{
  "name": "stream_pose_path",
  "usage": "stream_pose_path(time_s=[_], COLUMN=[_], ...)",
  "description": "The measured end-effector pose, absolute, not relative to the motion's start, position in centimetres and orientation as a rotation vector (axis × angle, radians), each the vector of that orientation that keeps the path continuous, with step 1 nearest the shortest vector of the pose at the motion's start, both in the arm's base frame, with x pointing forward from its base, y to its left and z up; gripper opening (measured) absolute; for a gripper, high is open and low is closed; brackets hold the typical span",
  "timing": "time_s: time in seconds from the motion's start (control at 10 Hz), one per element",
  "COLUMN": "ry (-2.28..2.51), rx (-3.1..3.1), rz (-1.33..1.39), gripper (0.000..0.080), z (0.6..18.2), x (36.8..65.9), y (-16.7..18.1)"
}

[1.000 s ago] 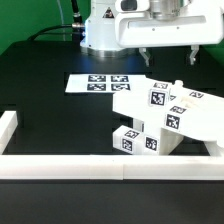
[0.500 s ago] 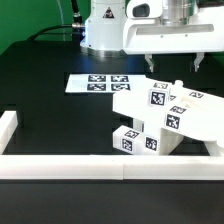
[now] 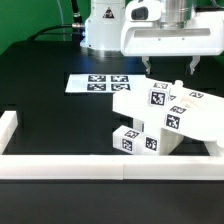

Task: Assemble chair

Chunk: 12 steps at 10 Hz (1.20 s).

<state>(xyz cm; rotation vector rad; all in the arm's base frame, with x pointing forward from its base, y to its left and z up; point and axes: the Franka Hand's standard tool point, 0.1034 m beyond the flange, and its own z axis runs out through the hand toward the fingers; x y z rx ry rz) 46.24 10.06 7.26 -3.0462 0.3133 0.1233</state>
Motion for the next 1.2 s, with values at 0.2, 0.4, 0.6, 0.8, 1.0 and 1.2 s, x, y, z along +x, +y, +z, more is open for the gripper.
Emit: stream_pose_path(time_s=[0.2,0.4,0.6,0.8,1.0,1.2], ry=[0.222,0.162,0.162,0.16,0.155,0.161], rx=[-3.095,-3.134,-3.153,-3.16,-3.171,-3.178], rz=[0.089,0.065,0.07,0.074,0.089,0.103], gripper=[0.0649,0.0649,0.0649,0.0649,0.0649,0.0649], z=[6.3,4.5,3.1,2.6,1.7,0.9], x=[45.7,44.0,43.5,43.4,43.3,43.2], y=[9.8,8.8,8.5,8.4,8.4,8.6])
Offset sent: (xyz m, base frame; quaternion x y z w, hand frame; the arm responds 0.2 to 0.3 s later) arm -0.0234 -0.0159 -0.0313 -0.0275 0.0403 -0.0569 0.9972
